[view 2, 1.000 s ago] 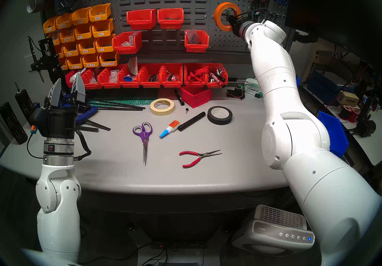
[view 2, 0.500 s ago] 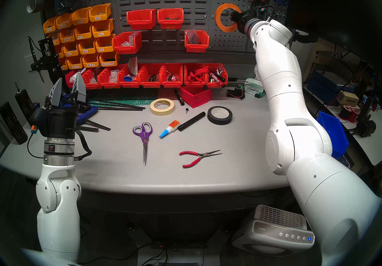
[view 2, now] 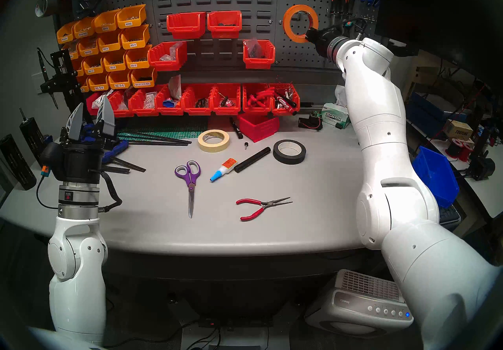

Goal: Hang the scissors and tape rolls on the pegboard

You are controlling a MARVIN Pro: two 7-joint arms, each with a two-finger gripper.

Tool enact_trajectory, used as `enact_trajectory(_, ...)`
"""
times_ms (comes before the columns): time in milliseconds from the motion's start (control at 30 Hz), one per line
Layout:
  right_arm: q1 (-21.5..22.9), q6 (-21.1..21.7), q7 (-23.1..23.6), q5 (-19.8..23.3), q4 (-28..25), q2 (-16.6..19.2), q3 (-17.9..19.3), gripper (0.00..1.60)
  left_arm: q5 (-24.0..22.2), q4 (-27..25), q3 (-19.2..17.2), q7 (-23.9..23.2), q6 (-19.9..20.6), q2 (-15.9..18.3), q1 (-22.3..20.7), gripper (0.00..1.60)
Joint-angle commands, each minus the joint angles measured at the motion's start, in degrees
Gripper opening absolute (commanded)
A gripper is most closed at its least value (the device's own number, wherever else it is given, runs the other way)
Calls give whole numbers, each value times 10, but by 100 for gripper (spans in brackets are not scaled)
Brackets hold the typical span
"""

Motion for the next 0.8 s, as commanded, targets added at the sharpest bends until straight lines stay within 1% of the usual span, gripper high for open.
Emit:
enact_trajectory(0,-38,5,15,8,-69,19,13,124,-3,-21,-3,-2,-6,0,-2,160)
enact_trajectory(33,-36,4,21,9,-69,20,13,126,-3,-21,-4,-2,-6,0,-1,160)
enact_trajectory(133,-49,7,39,10,-95,32,10,131,-4,-21,-6,-2,-5,1,-1,160)
enact_trajectory(233,-59,14,62,15,-112,40,5,142,-5,-20,-7,-3,-4,2,0,160)
enact_trajectory(367,-71,15,83,18,-128,45,3,144,-6,-18,-6,-4,-4,2,0,160)
enact_trajectory(400,-80,21,89,21,-145,48,3,147,-6,-17,-5,-4,-3,2,0,160)
enact_trajectory(467,-84,21,103,19,-150,54,-4,154,-6,-15,-4,-6,-1,4,-2,160)
enact_trajectory(500,-96,24,117,18,-167,61,-9,157,-5,-14,-2,-7,0,6,-4,160)
enact_trajectory(533,-96,24,117,18,-167,61,-9,157,-5,-14,-2,-7,0,6,-4,160)
enact_trajectory(567,-104,24,131,20,-175,66,-13,160,-3,-12,-1,-9,3,11,-6,160)
enact_trajectory(600,-118,27,132,19,-199,71,-13,160,-2,-12,0,-10,2,12,-8,160)
enact_trajectory(633,-118,27,132,19,-199,71,-13,160,-2,-12,0,-10,2,12,-8,160)
enact_trajectory(667,-124,27,146,22,-198,75,-16,160,-1,-12,2,-13,4,16,-12,160)
enact_trajectory(767,-133,28,158,25,-201,80,-19,160,-1,-14,5,-13,5,18,-17,160)
